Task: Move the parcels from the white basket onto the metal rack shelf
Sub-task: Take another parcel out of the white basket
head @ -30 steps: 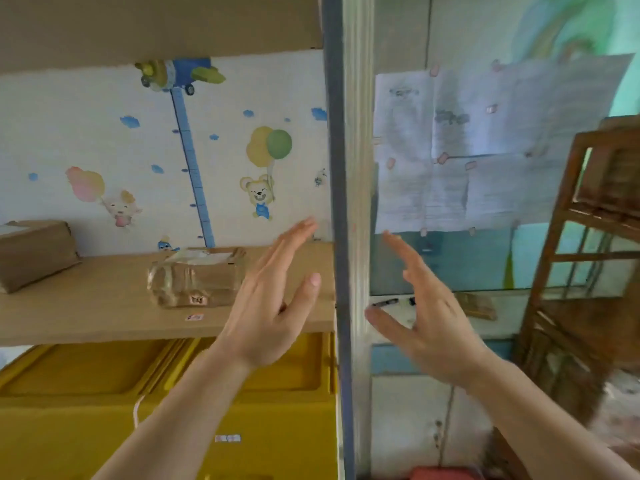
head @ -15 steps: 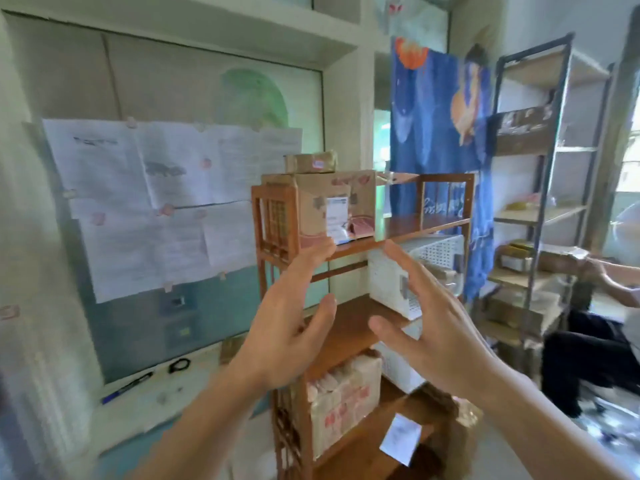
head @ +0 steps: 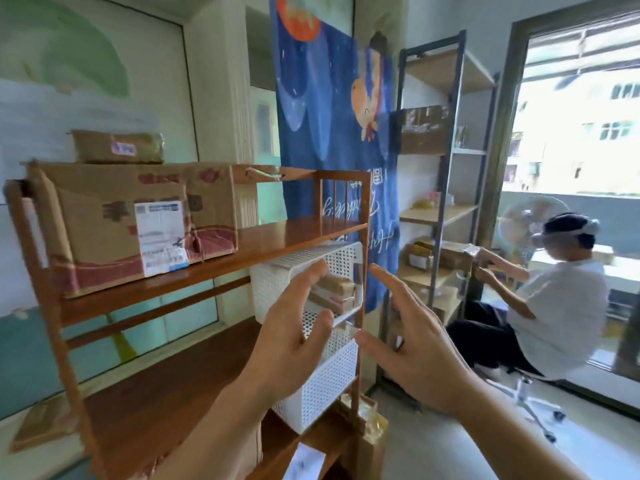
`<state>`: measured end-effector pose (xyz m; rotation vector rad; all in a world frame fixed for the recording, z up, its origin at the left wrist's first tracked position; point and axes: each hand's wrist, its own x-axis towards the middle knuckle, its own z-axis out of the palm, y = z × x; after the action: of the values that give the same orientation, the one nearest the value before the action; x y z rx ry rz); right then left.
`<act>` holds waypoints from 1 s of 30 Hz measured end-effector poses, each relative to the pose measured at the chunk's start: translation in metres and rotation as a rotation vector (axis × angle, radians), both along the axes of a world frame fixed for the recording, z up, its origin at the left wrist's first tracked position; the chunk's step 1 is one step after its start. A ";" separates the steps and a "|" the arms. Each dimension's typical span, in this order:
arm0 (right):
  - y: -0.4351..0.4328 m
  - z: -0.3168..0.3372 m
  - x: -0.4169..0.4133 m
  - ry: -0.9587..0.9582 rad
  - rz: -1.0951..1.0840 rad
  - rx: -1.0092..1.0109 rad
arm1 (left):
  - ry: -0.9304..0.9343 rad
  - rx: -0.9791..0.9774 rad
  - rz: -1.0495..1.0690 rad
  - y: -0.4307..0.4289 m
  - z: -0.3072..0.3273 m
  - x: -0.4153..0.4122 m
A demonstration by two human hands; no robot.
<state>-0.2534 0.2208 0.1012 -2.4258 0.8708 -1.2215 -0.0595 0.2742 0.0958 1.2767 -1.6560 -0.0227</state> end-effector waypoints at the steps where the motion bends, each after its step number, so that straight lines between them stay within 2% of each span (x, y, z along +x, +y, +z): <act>1: -0.018 -0.005 0.005 -0.001 0.004 0.014 | 0.001 0.008 -0.010 -0.023 -0.006 0.004; 5: -0.111 -0.026 0.035 0.025 -0.023 0.051 | 0.062 0.027 -0.029 -0.116 -0.036 0.029; 8: -0.190 -0.046 0.064 0.033 -0.054 0.119 | 0.119 0.112 -0.027 -0.190 -0.065 0.055; 14: -0.349 -0.087 0.129 0.143 -0.142 0.289 | 0.386 0.357 0.016 -0.334 -0.102 0.083; 17: -0.410 -0.110 0.152 0.200 -0.227 0.372 | 0.451 0.382 0.087 -0.384 -0.117 0.097; 26: -0.467 -0.141 0.182 0.374 -0.459 0.470 | 0.588 0.496 0.124 -0.411 -0.149 0.103; 30: -0.445 -0.133 0.166 0.261 -0.472 0.437 | 0.622 0.501 0.117 -0.395 -0.141 0.096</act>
<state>-0.0874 -0.2245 -0.0314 -2.1058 1.6618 -0.7330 0.0364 -0.1203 -0.0452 1.5307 -1.0601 -0.7295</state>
